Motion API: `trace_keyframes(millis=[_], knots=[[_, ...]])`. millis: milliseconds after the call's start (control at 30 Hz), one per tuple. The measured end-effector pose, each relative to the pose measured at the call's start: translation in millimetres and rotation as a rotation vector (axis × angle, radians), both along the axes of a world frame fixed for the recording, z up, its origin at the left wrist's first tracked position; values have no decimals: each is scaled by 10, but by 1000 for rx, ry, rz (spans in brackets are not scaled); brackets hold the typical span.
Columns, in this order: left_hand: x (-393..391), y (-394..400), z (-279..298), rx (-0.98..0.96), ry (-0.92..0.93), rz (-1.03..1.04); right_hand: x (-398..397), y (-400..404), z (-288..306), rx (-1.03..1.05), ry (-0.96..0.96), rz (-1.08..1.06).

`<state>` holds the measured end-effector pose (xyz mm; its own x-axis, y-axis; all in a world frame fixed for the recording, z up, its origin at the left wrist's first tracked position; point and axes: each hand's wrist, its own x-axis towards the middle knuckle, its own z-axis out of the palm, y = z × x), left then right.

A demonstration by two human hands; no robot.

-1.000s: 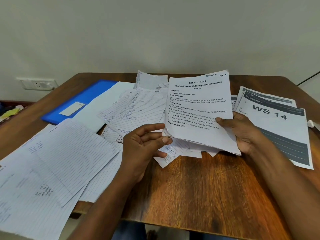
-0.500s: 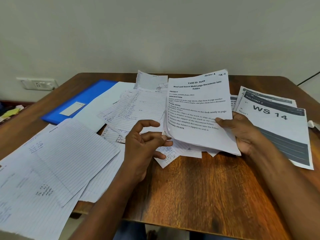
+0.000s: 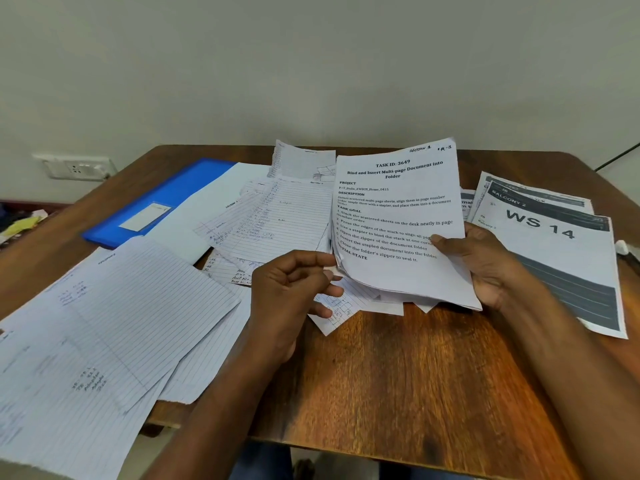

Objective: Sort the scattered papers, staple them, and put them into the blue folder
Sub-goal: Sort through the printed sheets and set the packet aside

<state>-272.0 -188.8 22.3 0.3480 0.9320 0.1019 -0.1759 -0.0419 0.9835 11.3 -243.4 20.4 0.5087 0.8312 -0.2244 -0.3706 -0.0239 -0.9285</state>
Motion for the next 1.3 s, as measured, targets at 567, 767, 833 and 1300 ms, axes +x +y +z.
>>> trace_keyframes(millis=[567, 767, 833, 1300], knots=[[-24, 23, -84, 211, 184, -14, 19, 4, -16, 5, 0, 17], [-30, -5, -53, 247, 187, -25, -16, -13, 11, 1, -6, 6], [-28, -18, -41, 241, 177, -16, -25, -19, 23, -2, -8, 4], [-32, -21, -10, 138, 94, 16, 5, -7, -5, -1, 1, 6]])
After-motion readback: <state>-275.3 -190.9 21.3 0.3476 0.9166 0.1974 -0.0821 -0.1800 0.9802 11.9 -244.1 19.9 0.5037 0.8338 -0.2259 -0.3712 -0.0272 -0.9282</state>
